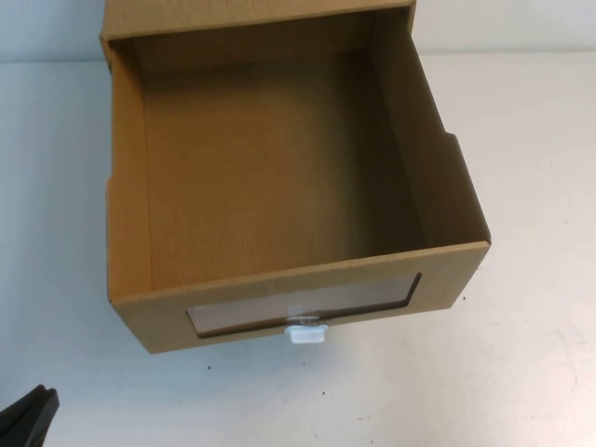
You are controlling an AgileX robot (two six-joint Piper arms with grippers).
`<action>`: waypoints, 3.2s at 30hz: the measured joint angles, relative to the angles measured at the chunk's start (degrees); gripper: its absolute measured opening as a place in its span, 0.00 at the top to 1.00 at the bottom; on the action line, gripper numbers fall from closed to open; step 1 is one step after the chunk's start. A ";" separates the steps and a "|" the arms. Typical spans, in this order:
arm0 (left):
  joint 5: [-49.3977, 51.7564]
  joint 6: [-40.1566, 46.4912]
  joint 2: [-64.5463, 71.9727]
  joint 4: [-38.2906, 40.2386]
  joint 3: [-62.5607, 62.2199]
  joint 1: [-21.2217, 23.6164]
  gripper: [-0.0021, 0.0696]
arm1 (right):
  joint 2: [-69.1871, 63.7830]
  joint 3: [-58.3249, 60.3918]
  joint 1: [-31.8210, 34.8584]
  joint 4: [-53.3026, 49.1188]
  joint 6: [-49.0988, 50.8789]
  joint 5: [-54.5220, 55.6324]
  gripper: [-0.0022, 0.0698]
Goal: Open the shoe box
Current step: 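Pull the top drawer of the cardboard box fully open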
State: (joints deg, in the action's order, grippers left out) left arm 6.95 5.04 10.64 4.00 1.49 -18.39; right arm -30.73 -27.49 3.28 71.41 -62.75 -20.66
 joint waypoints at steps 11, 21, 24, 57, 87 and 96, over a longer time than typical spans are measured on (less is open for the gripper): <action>0.23 -0.20 0.00 0.00 0.00 0.00 0.98 | 0.00 0.00 0.00 0.14 0.00 0.00 0.99; 0.23 -0.24 0.00 0.00 0.00 0.00 0.98 | 0.61 1.99 -0.45 0.14 -2.53 5.81 0.99; 0.23 -0.34 0.00 0.00 0.00 0.00 0.98 | 3.16 5.19 -3.08 0.03 -7.48 8.92 0.99; 0.44 -0.46 0.00 0.00 0.00 0.00 0.98 | 31.21 28.78 -6.15 -10.17 -0.05 19.80 0.99; 0.44 -0.46 0.00 0.00 0.00 0.00 0.98 | 31.21 28.81 -6.15 -70.60 62.75 0.21 0.99; 0.44 -0.46 0.00 -0.15 0.00 0.00 0.98 | 31.21 28.81 -6.15 -70.60 62.75 0.21 0.99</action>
State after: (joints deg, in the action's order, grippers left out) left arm 7.40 4.58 10.64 3.85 1.49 -18.39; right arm 0.48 1.32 -2.87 0.81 0.00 -20.45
